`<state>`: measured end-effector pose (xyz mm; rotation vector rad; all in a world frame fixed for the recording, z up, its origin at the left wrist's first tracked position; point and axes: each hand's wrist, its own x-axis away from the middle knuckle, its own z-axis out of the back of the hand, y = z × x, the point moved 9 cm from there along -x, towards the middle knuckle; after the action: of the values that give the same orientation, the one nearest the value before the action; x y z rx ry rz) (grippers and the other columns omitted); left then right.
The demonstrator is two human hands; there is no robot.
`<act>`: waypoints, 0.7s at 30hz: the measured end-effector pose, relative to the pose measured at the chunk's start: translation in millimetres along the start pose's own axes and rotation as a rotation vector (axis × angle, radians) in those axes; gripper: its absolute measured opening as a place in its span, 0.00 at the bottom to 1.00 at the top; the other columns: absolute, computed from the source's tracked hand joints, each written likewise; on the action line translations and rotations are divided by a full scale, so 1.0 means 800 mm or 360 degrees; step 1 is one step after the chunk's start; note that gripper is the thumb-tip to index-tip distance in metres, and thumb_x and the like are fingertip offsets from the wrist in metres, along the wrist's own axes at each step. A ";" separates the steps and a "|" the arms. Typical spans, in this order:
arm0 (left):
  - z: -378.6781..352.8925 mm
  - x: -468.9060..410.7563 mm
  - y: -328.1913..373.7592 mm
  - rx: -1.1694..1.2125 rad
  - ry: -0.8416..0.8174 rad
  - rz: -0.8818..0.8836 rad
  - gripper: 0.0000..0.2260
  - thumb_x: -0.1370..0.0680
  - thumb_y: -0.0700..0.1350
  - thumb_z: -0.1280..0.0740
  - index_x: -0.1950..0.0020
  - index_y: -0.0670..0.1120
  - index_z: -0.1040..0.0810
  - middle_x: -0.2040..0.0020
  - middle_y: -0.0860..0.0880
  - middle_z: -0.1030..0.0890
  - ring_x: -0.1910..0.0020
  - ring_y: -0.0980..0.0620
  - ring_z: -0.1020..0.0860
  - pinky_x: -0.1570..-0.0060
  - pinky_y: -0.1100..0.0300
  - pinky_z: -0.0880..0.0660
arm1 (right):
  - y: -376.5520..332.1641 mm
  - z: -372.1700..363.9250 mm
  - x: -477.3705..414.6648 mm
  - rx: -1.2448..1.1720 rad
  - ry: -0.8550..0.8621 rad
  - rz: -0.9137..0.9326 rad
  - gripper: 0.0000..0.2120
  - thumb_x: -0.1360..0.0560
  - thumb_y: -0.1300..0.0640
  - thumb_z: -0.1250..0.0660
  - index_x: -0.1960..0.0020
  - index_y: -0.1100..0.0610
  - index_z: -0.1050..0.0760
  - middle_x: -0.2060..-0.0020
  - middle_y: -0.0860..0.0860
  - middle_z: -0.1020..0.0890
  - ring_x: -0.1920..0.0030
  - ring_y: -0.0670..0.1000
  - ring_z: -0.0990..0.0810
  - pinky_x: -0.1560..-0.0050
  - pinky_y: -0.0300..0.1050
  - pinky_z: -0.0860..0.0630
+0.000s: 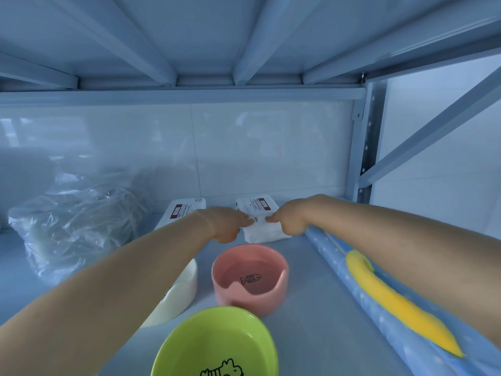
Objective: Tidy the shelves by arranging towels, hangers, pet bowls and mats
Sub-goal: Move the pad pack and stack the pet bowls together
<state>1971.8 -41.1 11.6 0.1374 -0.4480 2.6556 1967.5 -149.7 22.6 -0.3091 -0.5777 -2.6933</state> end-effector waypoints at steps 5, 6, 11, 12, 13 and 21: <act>-0.002 0.000 -0.008 -0.0027 0.0074 0.0059 0.28 0.21 0.38 0.46 0.23 0.53 0.51 0.23 0.58 0.50 0.26 0.51 0.42 0.33 0.51 0.34 | 0.004 -0.011 -0.015 -0.0235 0.0004 0.0043 0.30 0.21 0.60 0.49 0.24 0.45 0.57 0.24 0.47 0.48 0.27 0.54 0.42 0.32 0.46 0.40; 0.000 0.000 -0.008 0.0000 0.0128 0.0036 0.28 0.21 0.37 0.47 0.23 0.53 0.50 0.23 0.58 0.50 0.26 0.52 0.42 0.33 0.52 0.35 | 0.007 -0.008 -0.016 -0.0269 0.0060 0.0067 0.28 0.20 0.58 0.49 0.24 0.46 0.54 0.24 0.47 0.48 0.26 0.53 0.43 0.30 0.46 0.42; 0.001 0.002 -0.004 0.0004 0.0175 -0.0057 0.28 0.21 0.35 0.49 0.24 0.55 0.48 0.24 0.60 0.48 0.27 0.54 0.42 0.33 0.54 0.35 | 0.010 -0.001 -0.011 -0.0370 0.0242 0.0189 0.22 0.19 0.51 0.46 0.26 0.50 0.41 0.25 0.48 0.42 0.27 0.51 0.41 0.30 0.44 0.43; -0.002 0.002 -0.005 -0.0004 0.0139 -0.0053 0.28 0.21 0.36 0.49 0.24 0.55 0.48 0.24 0.61 0.48 0.27 0.54 0.42 0.33 0.54 0.35 | 0.009 -0.005 -0.011 -0.0347 0.0231 0.0208 0.23 0.20 0.50 0.45 0.26 0.50 0.41 0.25 0.47 0.42 0.27 0.51 0.41 0.30 0.44 0.43; -0.005 0.001 -0.006 -0.0001 0.0111 -0.0034 0.28 0.21 0.36 0.48 0.24 0.56 0.49 0.24 0.61 0.49 0.27 0.54 0.42 0.34 0.53 0.34 | 0.007 -0.009 -0.012 -0.0321 0.0219 0.0226 0.23 0.20 0.50 0.45 0.26 0.50 0.42 0.25 0.46 0.44 0.27 0.51 0.41 0.30 0.44 0.43; -0.015 -0.006 -0.022 0.0164 0.0114 0.0060 0.25 0.19 0.43 0.47 0.23 0.51 0.51 0.23 0.56 0.51 0.25 0.52 0.46 0.28 0.54 0.44 | 0.008 -0.007 -0.028 -0.0440 0.0285 0.0288 0.28 0.22 0.52 0.39 0.25 0.48 0.45 0.24 0.44 0.47 0.26 0.49 0.43 0.28 0.44 0.44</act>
<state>1983.2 -24.1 5.0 0.0657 -0.2934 2.7116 1989.6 -150.5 13.3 -0.1792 -0.1180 -2.5870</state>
